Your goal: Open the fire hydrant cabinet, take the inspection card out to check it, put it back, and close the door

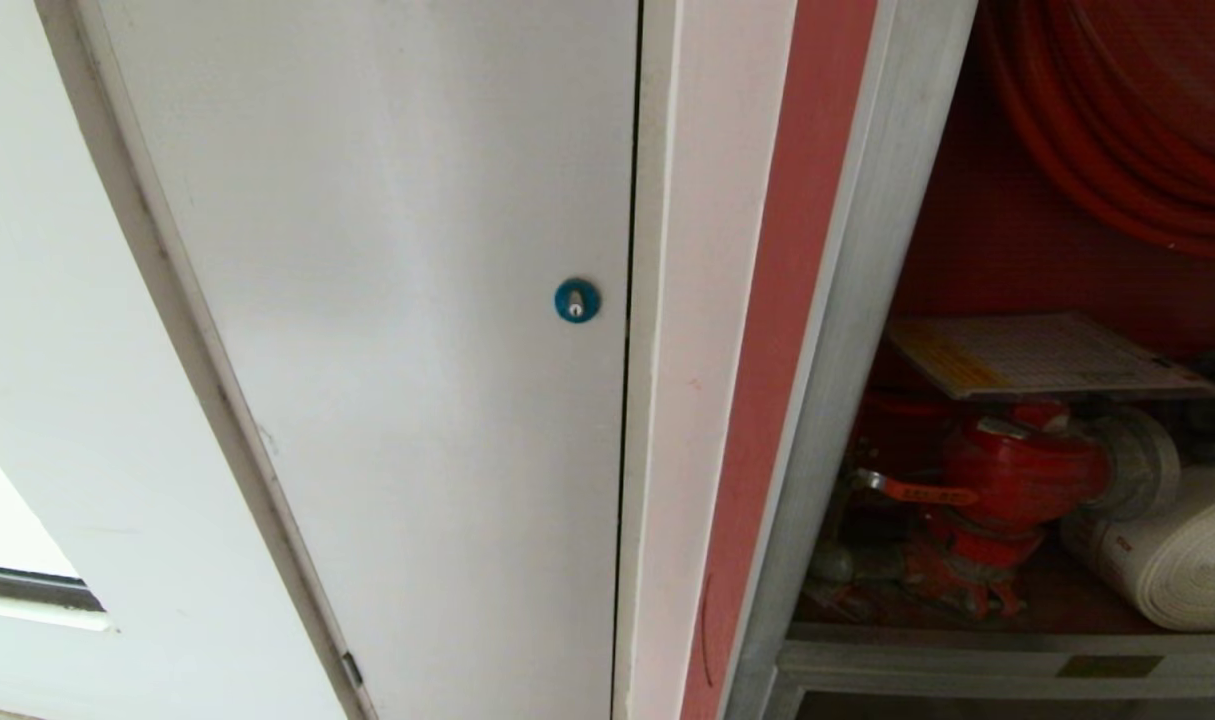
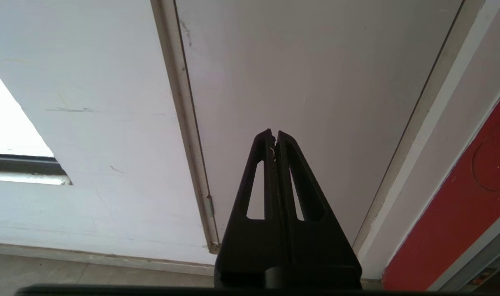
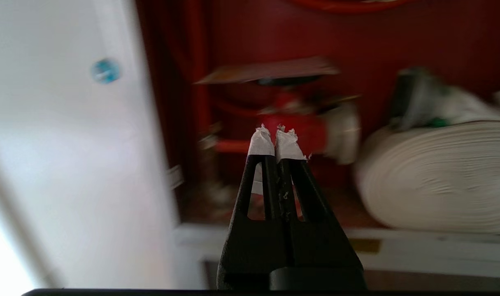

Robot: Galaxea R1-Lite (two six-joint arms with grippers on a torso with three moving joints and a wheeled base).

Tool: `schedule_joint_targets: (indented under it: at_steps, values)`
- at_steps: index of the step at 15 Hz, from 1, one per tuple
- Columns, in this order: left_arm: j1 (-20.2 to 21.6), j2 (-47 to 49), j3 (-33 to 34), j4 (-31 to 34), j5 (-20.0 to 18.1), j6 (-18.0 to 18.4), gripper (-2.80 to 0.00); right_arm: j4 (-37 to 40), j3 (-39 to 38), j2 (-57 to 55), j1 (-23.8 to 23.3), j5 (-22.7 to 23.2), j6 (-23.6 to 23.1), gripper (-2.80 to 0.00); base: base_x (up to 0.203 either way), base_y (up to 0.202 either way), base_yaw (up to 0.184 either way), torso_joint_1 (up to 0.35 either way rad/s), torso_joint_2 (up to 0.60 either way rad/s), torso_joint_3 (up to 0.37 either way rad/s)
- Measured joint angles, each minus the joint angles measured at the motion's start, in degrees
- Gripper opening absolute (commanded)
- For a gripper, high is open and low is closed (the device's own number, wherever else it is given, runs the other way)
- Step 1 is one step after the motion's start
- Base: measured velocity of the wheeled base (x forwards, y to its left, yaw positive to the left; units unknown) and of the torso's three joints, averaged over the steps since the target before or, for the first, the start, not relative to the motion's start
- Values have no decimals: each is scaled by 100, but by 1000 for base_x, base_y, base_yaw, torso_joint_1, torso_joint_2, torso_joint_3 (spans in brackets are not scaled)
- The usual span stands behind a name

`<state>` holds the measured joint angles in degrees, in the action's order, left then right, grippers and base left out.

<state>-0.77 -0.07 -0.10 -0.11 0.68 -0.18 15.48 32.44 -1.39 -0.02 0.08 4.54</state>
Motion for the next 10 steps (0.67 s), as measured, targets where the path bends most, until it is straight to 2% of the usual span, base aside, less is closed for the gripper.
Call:
schedule_joint_targets:
  at_steps: [3,7,10]
  values:
    - [0,0,0,1,0,0,-280,-1141,-1343,107,2,-282,-382,-280,0,0,0,0,0,0]
    - [-2,0,0,0,0,2,-280,-2491,-2896,139,2,-371,-795,-280,0,0,0,0,0,0]
    - [-2,0,0,1,0,0,-280,-2367,-3199,139,2,-246,-817,-280,0,0,0,0,0,0]
